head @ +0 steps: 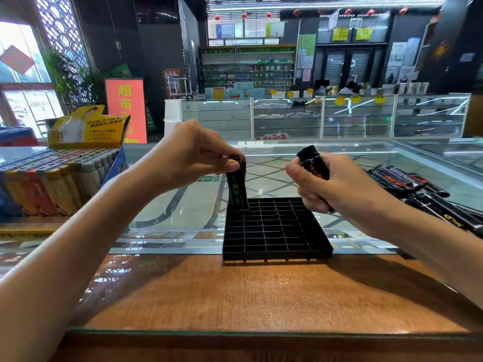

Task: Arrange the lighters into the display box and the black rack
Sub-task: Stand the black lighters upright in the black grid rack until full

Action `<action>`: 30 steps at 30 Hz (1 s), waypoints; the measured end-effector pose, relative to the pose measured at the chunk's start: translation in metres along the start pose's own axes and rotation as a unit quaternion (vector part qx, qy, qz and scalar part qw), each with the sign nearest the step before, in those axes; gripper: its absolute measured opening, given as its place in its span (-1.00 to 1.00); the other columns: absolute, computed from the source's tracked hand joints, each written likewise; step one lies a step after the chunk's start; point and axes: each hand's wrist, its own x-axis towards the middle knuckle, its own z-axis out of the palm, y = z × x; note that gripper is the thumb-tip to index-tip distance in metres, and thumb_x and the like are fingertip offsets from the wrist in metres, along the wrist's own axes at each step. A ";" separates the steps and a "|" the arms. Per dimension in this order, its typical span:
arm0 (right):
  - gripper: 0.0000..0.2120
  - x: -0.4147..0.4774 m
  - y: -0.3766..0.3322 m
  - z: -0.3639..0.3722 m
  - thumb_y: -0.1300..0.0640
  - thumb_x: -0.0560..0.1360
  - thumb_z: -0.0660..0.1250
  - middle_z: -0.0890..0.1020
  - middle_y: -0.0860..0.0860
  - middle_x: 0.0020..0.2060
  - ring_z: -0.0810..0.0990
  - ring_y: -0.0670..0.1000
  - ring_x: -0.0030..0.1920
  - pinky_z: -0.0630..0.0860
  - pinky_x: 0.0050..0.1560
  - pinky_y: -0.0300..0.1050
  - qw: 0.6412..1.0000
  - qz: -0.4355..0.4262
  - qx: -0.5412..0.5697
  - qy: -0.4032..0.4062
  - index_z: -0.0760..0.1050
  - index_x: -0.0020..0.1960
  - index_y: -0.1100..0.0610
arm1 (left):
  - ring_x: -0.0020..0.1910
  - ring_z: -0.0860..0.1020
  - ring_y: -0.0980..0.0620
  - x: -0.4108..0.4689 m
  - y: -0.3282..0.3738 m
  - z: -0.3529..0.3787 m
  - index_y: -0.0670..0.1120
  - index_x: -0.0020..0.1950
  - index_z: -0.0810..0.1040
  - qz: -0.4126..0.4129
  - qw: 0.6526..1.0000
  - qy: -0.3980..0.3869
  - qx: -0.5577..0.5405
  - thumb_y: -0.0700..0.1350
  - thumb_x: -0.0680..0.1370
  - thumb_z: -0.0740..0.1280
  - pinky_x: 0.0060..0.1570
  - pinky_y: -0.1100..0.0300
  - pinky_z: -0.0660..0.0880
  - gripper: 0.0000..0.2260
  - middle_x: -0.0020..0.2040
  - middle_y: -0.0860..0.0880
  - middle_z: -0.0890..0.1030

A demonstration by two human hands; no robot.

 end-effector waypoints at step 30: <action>-0.66 -0.003 -0.006 -0.001 0.23 0.54 0.18 0.56 0.07 -0.12 0.52 -0.01 -0.10 0.52 -0.03 -0.16 0.960 0.049 0.224 -0.162 0.47 0.26 0.33 | -0.32 0.54 0.04 -0.003 0.009 0.006 -0.14 -0.02 0.68 0.071 0.992 0.080 0.067 -0.07 0.43 0.43 -0.29 0.23 0.47 -0.80 -0.21 -0.02 0.64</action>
